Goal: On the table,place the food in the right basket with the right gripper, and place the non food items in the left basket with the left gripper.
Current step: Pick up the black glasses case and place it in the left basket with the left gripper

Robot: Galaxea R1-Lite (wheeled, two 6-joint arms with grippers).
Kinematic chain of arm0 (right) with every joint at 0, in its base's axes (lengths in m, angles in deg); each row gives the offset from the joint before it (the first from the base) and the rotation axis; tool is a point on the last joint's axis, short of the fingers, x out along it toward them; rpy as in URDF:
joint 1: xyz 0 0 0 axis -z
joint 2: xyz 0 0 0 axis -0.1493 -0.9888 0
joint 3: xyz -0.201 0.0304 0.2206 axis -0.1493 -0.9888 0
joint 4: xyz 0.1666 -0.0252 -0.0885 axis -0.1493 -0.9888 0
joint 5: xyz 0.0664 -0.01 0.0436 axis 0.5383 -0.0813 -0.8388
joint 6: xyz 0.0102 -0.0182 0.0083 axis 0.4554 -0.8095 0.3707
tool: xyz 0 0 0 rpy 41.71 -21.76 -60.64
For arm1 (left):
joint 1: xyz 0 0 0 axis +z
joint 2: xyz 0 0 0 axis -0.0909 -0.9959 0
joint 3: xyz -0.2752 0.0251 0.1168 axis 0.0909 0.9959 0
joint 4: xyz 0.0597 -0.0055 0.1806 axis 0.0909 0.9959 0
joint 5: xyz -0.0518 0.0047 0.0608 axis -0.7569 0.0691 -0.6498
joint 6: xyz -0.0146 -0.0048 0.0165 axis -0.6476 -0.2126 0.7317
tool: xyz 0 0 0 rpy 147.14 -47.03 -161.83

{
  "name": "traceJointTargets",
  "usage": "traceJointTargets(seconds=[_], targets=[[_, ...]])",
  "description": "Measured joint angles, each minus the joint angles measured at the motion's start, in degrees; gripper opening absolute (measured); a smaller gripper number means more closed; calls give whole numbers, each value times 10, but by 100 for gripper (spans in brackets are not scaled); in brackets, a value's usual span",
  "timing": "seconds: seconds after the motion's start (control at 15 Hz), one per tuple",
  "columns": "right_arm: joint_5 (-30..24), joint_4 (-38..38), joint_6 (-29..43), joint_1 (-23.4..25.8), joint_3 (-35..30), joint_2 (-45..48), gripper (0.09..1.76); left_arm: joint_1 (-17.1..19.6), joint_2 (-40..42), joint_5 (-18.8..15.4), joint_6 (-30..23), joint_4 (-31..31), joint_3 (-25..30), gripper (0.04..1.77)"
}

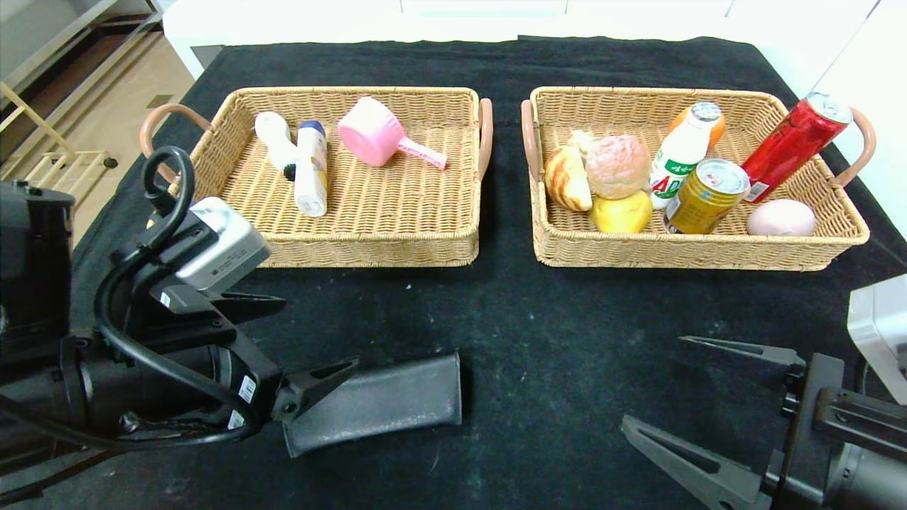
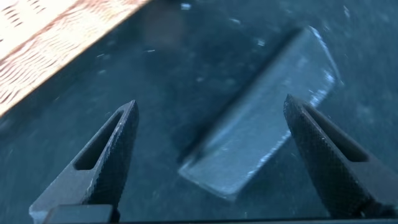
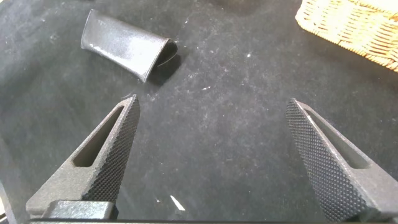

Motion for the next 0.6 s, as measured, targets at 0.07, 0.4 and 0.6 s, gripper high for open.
traceJointTargets(seconds=[0.07,0.4,0.6], targets=[[0,0,0,0,0,0,171,-8,-7,3,9,1,-4,169],[-1,0,0,6,3,7,171,-51,-52,18,77,91,-42,170],[-1,0,0,8,4,12,171,-67,-80,53,88,100,-58,170]])
